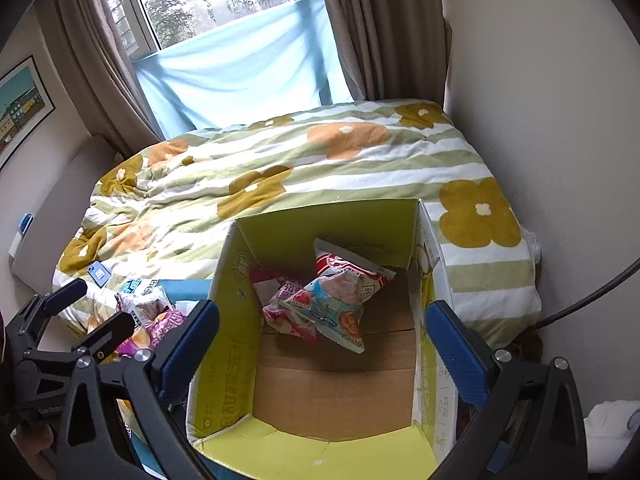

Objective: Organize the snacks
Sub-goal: 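Move both tools back toward the snack pile, then grasp the cream-orange bag with the left gripper while the right grasps the gold Pillows bag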

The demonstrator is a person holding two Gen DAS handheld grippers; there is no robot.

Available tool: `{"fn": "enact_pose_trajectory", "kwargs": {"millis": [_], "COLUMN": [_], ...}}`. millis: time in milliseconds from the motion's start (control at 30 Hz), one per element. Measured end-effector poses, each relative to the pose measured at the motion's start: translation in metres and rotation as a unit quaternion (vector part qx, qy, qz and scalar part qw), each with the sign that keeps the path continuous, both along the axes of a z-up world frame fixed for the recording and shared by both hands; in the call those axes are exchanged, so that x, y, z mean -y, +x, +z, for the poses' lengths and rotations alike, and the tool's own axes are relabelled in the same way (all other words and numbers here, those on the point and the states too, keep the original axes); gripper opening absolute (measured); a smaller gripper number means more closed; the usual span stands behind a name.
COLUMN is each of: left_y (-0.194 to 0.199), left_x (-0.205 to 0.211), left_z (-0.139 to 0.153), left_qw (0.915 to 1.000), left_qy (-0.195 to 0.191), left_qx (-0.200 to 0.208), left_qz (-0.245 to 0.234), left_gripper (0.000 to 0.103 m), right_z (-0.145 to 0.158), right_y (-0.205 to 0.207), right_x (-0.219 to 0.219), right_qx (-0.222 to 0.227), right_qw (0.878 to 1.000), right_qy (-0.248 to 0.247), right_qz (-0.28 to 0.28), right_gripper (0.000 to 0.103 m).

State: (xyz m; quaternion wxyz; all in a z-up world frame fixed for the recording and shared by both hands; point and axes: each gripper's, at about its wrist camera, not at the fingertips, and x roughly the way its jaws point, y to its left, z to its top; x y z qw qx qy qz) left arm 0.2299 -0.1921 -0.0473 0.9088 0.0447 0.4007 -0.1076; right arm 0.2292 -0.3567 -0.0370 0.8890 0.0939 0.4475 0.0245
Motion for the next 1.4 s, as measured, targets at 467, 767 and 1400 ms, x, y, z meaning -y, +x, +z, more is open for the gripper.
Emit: {"fn": "enact_pose_trajectory", "kwargs": {"millis": [467, 767, 1400], "left_y": [-0.125, -0.163, -0.131], "left_x": [-0.053, -0.114, -0.250], "left_z": [0.030, 0.026, -0.053], "left_qw": [0.9929, 0.9841, 0.9976], "left_qy": [-0.001, -0.002, -0.015], "left_qx": [0.055, 0.063, -0.031], "left_qz": [0.105, 0.166, 0.060], "left_gripper": [0.102, 0.102, 0.102], "right_z": [0.042, 0.039, -0.016], "right_y": [-0.094, -0.107, -0.088], "right_x": [-0.035, -0.078, -0.216], "right_qx": [0.103, 0.138, 0.082], "right_qw": [0.992, 0.981, 0.983], "right_qy": [-0.034, -0.007, 0.022], "right_qz": [0.061, 0.138, 0.160], "right_gripper": [0.103, 0.103, 0.103]}}
